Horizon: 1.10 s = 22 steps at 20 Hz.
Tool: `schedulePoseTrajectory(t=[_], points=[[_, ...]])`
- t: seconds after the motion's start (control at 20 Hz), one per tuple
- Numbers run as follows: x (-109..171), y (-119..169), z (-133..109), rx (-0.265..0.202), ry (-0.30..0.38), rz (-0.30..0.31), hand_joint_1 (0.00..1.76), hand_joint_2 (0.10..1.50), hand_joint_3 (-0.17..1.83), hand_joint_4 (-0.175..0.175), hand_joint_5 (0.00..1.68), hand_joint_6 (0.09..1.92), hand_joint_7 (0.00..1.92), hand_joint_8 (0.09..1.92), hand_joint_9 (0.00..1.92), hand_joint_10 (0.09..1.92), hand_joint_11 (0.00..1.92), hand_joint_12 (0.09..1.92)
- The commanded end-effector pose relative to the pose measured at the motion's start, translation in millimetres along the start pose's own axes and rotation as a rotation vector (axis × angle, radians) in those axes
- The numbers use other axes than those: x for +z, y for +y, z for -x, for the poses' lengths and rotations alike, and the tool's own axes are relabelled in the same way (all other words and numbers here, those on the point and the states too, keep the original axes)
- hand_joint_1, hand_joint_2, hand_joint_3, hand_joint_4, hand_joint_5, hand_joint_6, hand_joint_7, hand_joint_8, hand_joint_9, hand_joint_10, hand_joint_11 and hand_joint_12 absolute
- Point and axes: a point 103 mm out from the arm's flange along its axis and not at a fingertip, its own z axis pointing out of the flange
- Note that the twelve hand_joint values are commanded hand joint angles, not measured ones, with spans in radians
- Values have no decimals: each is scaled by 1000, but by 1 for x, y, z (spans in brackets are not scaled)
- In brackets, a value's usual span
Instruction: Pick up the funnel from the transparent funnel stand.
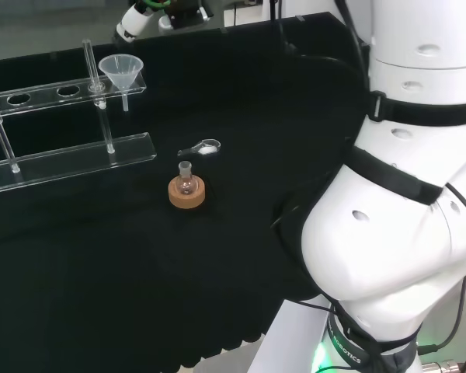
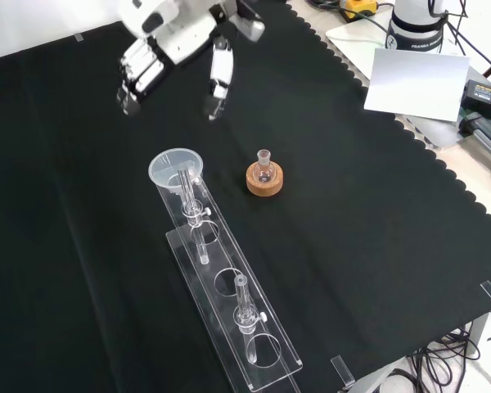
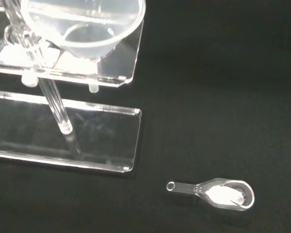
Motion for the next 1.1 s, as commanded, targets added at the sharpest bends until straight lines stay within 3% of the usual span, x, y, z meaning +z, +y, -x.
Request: schedulePoseTrajectory(t=[0.05, 1.1], points=[[12, 14, -14, 2, -57, -68, 528, 830, 173, 20, 103, 87, 0, 476, 111, 733, 87, 1427], [32, 42, -27, -23, -59, -122, 583, 768, 159, 21, 26, 87, 0, 327, 100, 842, 206, 1489]])
